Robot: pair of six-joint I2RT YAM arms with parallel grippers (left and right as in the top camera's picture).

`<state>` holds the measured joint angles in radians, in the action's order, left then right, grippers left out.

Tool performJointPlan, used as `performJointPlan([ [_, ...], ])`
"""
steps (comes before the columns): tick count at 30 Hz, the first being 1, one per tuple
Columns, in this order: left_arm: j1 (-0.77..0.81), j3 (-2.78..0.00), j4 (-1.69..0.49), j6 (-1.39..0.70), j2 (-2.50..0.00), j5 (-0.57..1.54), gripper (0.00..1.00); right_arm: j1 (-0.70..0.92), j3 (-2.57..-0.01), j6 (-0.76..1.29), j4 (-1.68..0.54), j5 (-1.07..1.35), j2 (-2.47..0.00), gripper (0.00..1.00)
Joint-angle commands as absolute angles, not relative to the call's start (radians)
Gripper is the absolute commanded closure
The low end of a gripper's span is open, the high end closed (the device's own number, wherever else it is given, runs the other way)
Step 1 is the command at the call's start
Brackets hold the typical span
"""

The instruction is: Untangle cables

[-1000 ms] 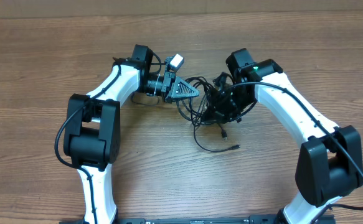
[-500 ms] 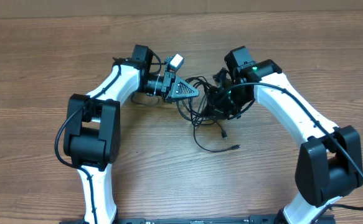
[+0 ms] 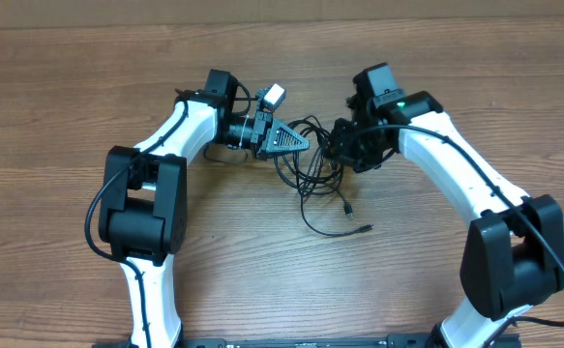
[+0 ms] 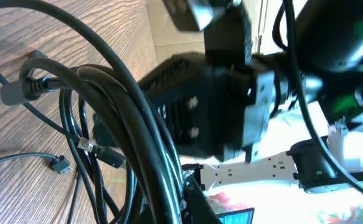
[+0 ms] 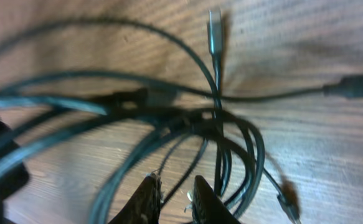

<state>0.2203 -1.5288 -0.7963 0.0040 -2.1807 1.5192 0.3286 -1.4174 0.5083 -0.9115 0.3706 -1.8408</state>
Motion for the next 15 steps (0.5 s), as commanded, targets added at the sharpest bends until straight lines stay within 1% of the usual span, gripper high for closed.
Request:
performJointPlan([
  [1, 0.215, -1.549, -0.792, 0.027, -2.177, 1.556, 0.95, 0.293, -1.413, 0.524, -0.894, 0.421, -1.82, 0.8],
  [3, 0.216, -1.549, -0.793, 0.027, -2.177, 1.537, 0.95, 0.264, -1.413, 0.524, -0.901, 0.433, -1.82, 0.79],
  [6, 0.215, -1.549, -0.792, 0.027, -2.177, 1.538, 0.96, 0.215, -1.413, 0.517, -0.91, 0.538, -1.82, 0.77],
  [7, 0.215, -1.549, -0.792, 0.027, -2.177, 1.538, 0.96, 0.197, -1.413, 0.504, -0.913, 0.595, -1.82, 0.71],
  [8, 0.215, -1.549, -0.792, 0.027, -2.177, 1.539, 0.96, 0.186, -1.413, 0.487, -0.914, 0.632, -1.82, 0.68],
  [10, 0.216, -1.549, -0.792, 0.027, -2.177, 1.539, 0.96, 0.168, -1.413, 0.443, -0.927, 0.706, -1.82, 0.59],
  [12, 0.216, -1.549, -0.792, 0.027, -2.177, 1.558, 0.96, 0.168, -1.413, 0.437, -0.942, 0.717, -1.822, 0.57],
  [15, 0.216, -1.549, -0.788, 0.022, -2.177, 1.581, 0.96, 0.18, -1.407, 0.436, -0.945, 0.743, -1.827, 0.57],
])
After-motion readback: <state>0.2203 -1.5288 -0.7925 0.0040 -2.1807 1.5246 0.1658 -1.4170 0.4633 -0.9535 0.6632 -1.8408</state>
